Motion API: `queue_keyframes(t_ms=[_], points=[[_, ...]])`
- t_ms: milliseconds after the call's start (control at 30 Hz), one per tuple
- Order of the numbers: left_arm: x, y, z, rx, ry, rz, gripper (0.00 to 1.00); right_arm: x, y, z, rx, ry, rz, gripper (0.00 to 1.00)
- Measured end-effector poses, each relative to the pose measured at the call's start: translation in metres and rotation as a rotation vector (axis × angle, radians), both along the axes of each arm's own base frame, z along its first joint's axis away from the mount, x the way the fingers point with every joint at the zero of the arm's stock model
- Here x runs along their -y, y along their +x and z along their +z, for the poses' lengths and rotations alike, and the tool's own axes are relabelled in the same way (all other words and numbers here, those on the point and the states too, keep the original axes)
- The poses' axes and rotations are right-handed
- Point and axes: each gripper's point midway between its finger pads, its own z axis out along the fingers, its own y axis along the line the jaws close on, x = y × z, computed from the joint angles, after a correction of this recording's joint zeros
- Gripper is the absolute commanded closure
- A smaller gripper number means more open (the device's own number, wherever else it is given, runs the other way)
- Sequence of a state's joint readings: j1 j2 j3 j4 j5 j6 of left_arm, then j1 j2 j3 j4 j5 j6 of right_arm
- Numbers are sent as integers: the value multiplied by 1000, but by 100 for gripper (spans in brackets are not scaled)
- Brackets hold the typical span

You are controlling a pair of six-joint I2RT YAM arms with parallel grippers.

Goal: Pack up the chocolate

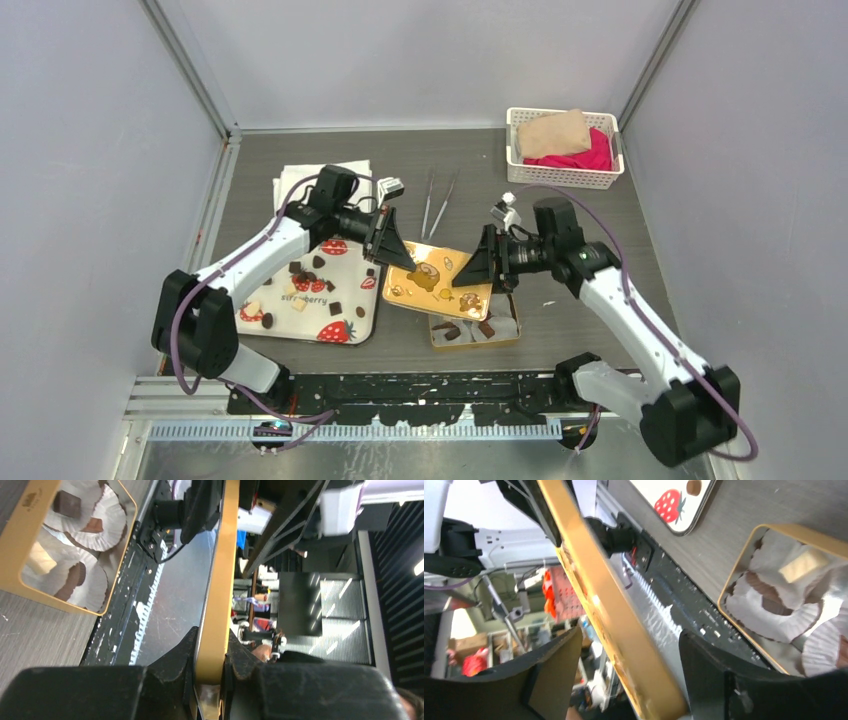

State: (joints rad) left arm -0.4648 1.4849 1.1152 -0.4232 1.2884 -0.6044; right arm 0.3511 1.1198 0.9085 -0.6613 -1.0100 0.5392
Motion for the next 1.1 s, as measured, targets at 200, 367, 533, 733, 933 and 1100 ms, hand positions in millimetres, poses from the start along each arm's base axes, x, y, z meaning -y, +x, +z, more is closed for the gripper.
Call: queue_keyframes(t_ms=[200, 367, 533, 733, 933, 1100], points=[[6, 12, -12, -40, 22, 76, 100, 8, 15, 7, 176, 82, -272, 15], [12, 22, -8, -24, -2, 111, 100, 13, 30, 13, 219, 132, -410, 39], [13, 24, -10, -38, -23, 126, 90, 18, 42, 3, 194, 124, -495, 70], [10, 25, -17, -70, -15, 144, 26, 14, 36, 33, 276, 230, -476, 99], [10, 27, -31, -63, 55, 179, 14, 27, 37, 23, 281, 146, -544, 99], [2, 31, -37, -21, 141, 199, 15, 35, 25, 23, 305, 21, -493, 99]])
